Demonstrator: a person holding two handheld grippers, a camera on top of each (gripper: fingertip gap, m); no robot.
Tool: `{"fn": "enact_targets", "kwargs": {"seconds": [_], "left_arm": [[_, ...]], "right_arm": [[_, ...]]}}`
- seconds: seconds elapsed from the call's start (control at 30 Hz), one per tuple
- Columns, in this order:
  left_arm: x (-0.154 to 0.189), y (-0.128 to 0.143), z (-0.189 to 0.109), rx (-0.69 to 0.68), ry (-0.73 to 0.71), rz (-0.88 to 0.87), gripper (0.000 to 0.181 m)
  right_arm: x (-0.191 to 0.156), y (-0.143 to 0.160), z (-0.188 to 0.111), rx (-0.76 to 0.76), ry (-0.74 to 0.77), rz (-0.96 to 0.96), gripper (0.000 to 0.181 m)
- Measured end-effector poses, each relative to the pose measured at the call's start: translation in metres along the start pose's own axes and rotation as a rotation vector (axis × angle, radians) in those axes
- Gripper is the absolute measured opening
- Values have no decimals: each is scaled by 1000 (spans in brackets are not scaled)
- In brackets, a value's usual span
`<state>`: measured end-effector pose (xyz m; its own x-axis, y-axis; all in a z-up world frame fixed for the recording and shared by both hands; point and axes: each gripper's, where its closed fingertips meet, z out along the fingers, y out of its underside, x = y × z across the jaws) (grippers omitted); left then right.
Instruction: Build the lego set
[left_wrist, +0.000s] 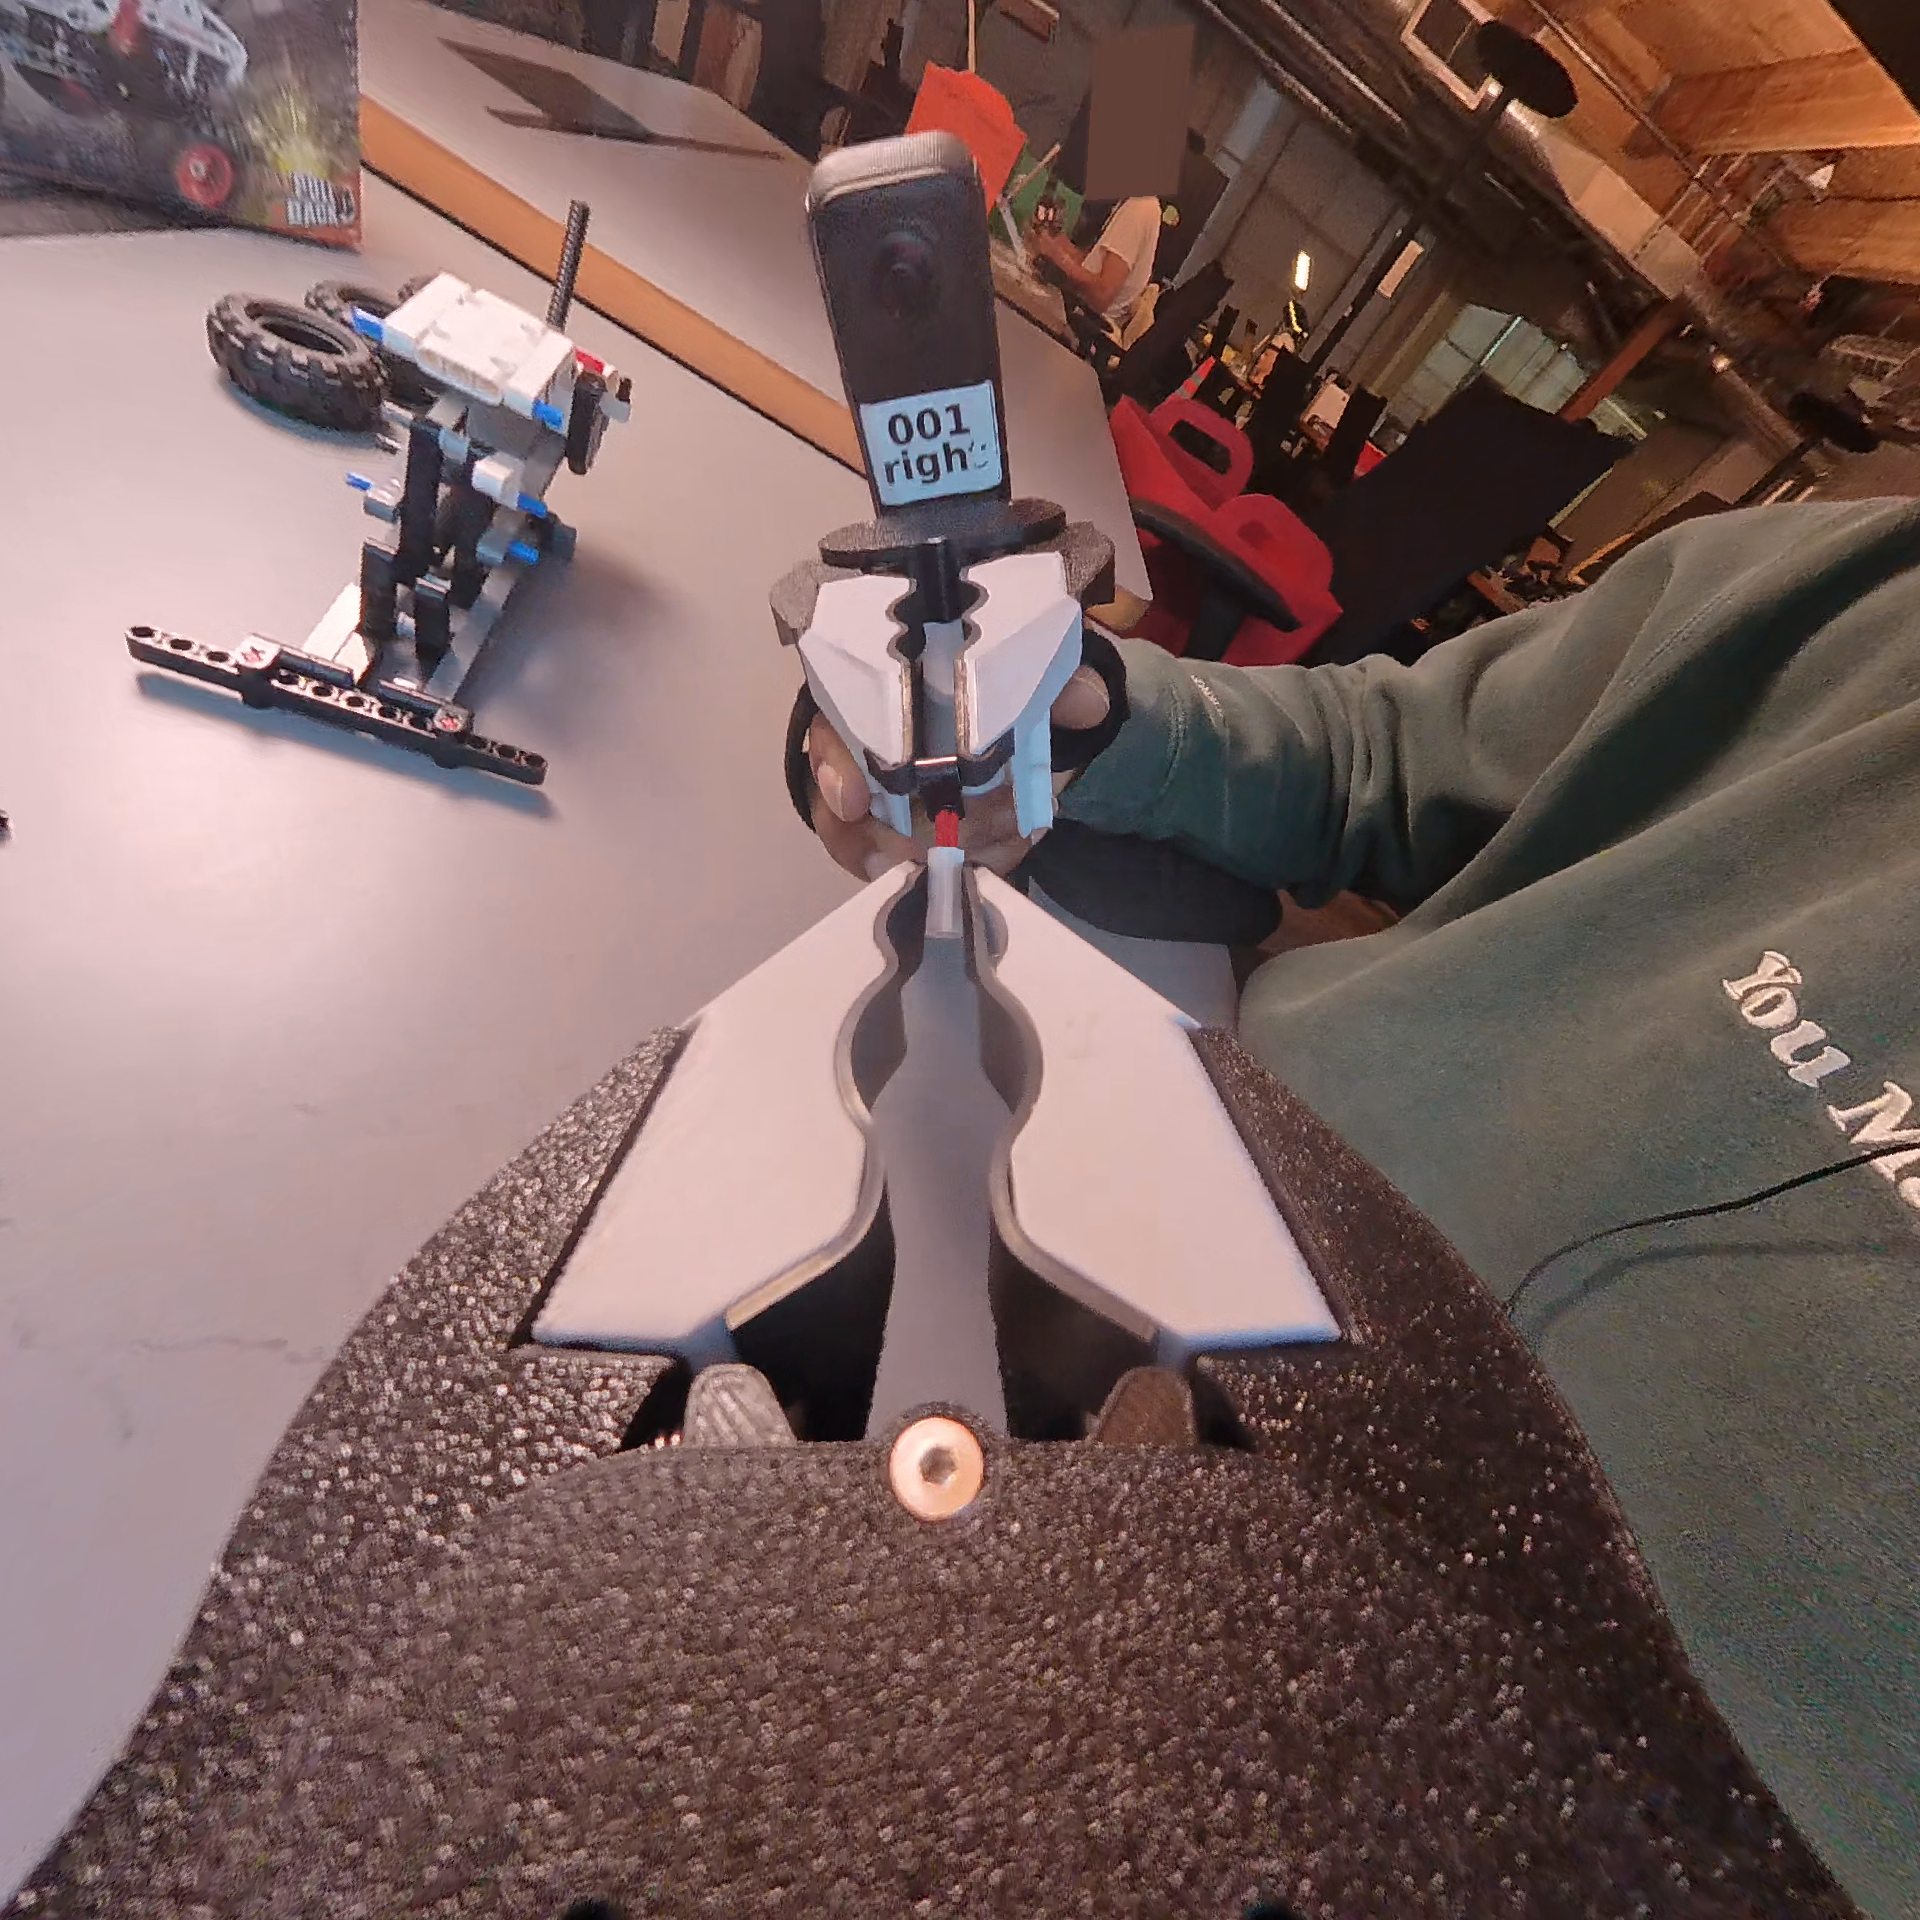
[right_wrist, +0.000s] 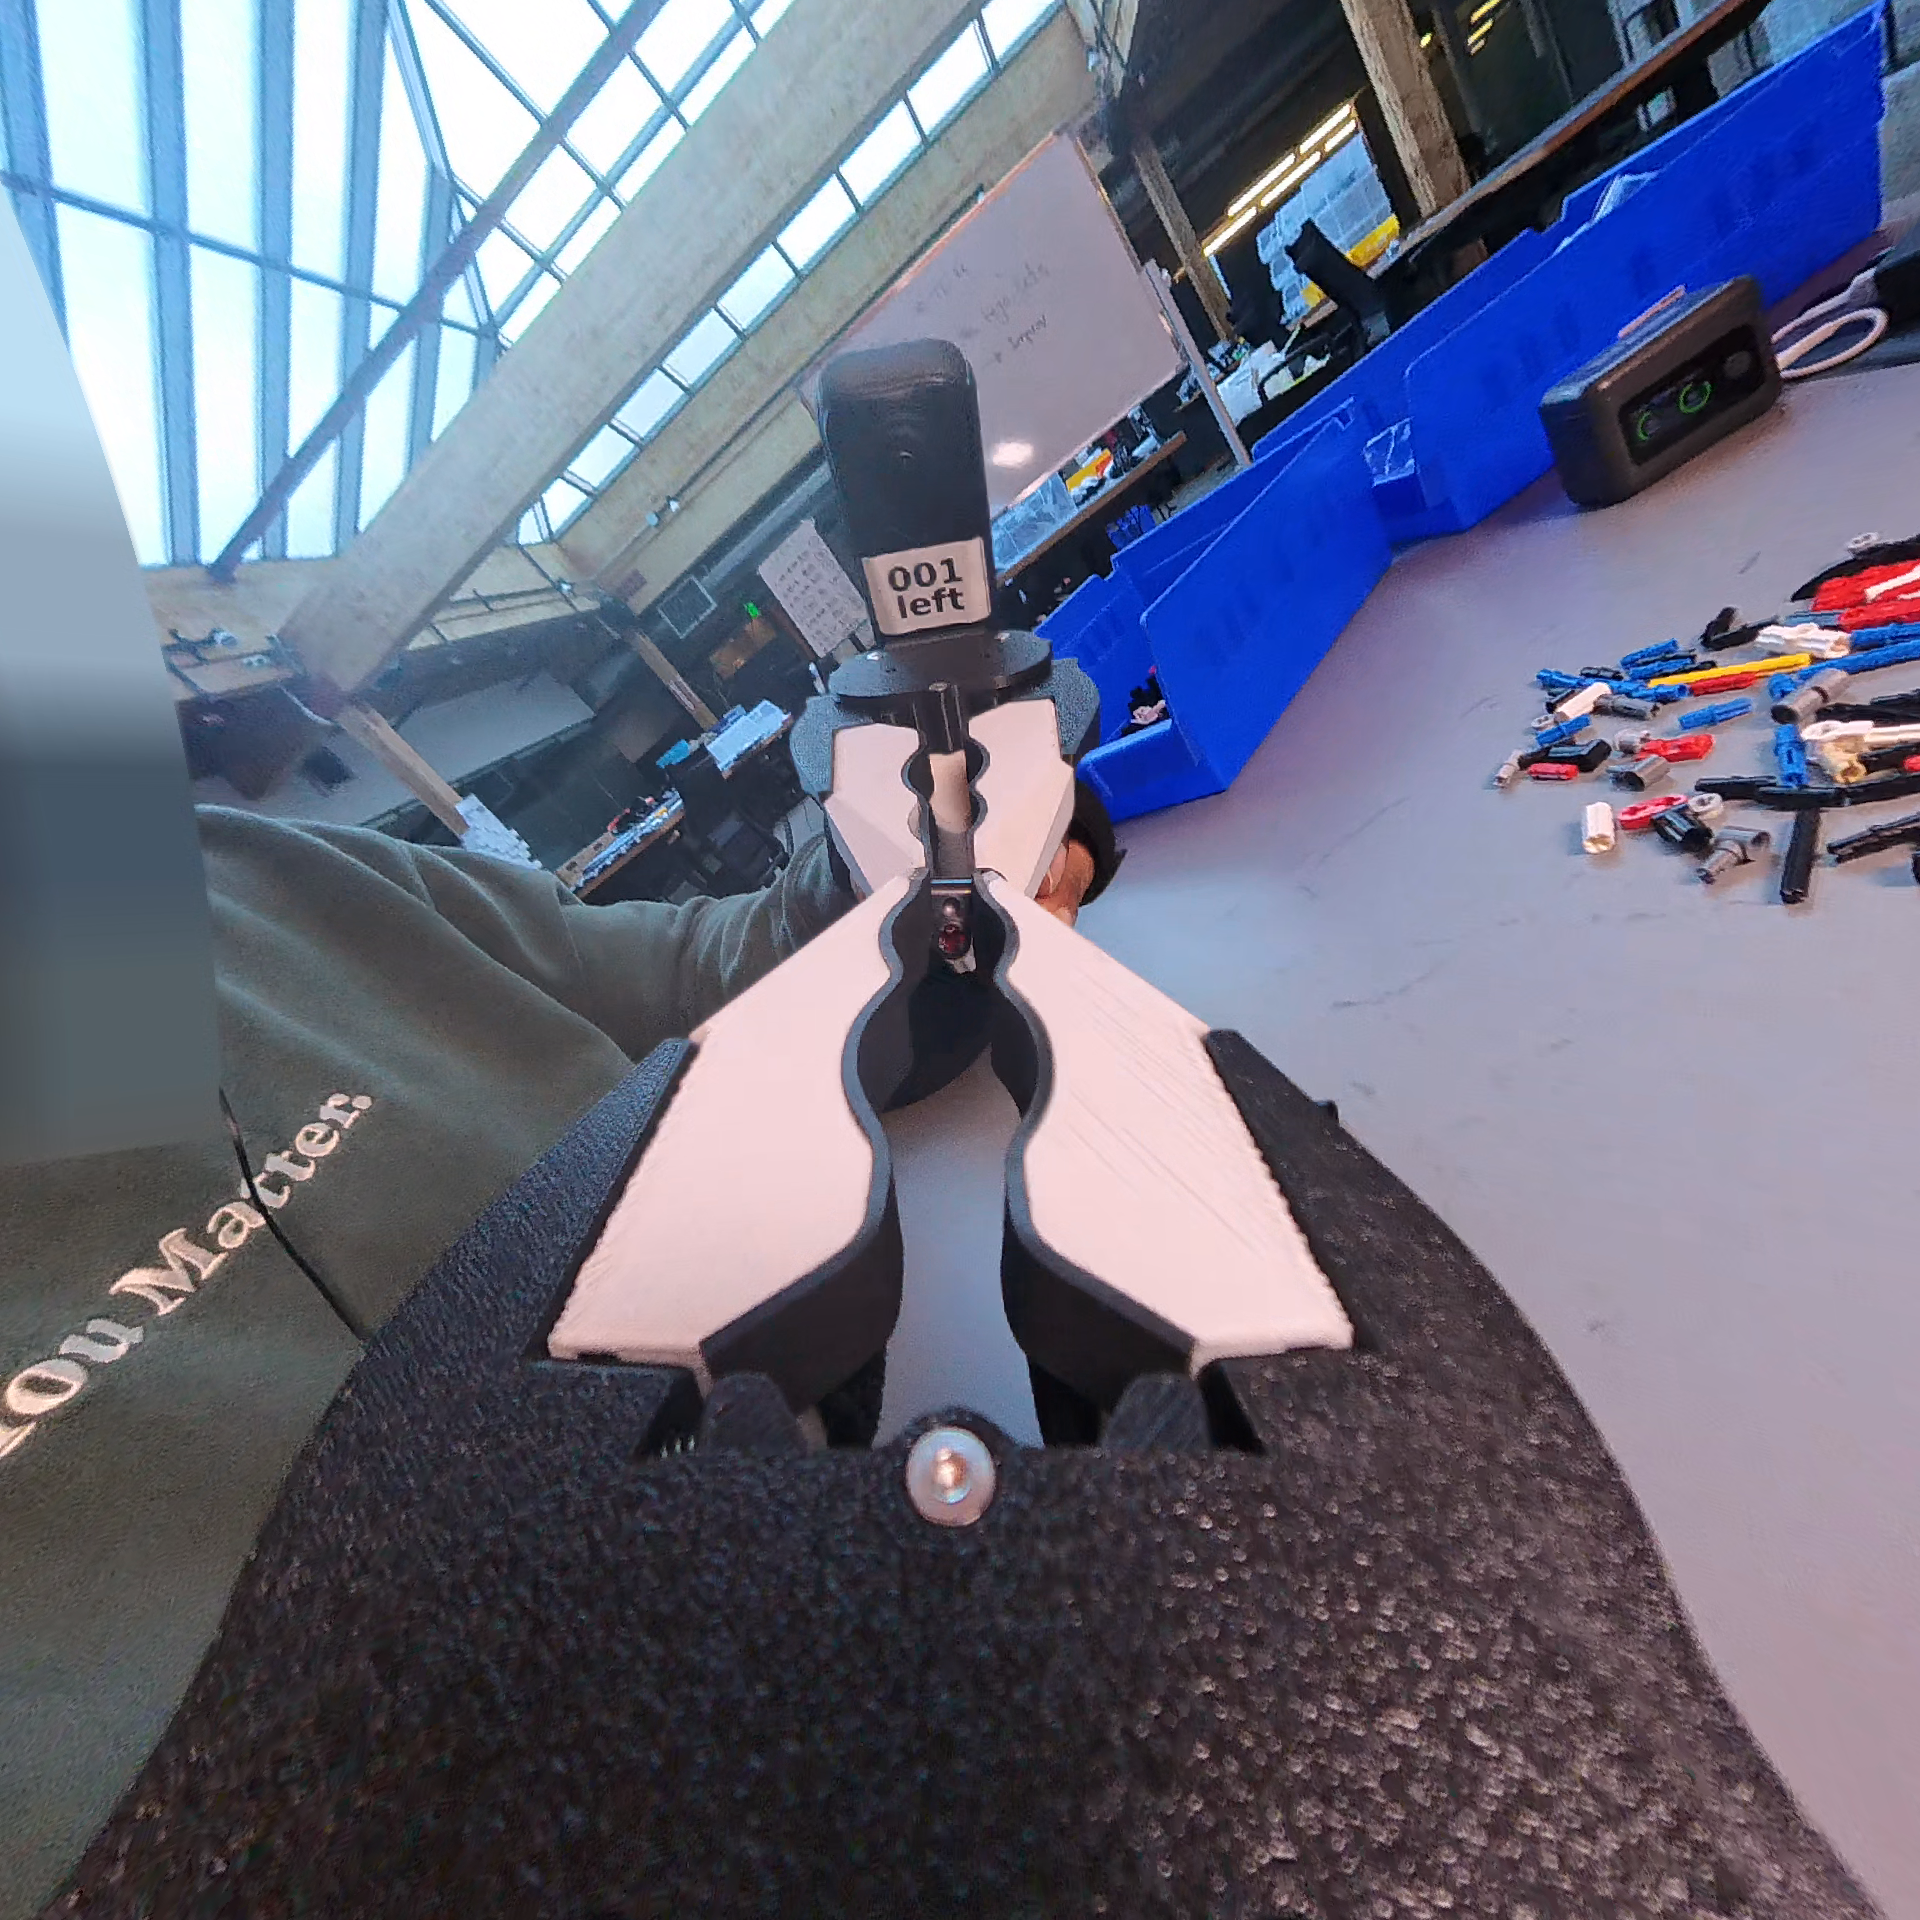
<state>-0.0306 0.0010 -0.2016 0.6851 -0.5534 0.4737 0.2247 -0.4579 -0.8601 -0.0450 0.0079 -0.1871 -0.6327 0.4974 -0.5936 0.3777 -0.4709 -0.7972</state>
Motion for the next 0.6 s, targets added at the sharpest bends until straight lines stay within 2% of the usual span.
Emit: {"fn": "enact_targets", "kwargs": {"seconds": [0.17, 0.43, 0.47, 0.6], "left_arm": [[-4, 9, 3, -28, 12, -78, 6], [-11, 6, 4, 12, -6, -111, 6], [-17, 11, 5, -21, -48, -75, 6], [-48, 56, 11, -295, -287, 167, 6]], "right_arm": [[7, 13, 4, -71, 29, 61, 7], [14, 2, 2, 10, 58, 109, 7], [16, 1, 0, 8, 73, 100, 7], [24, -1, -10, -29, 131, 31, 7]]}}
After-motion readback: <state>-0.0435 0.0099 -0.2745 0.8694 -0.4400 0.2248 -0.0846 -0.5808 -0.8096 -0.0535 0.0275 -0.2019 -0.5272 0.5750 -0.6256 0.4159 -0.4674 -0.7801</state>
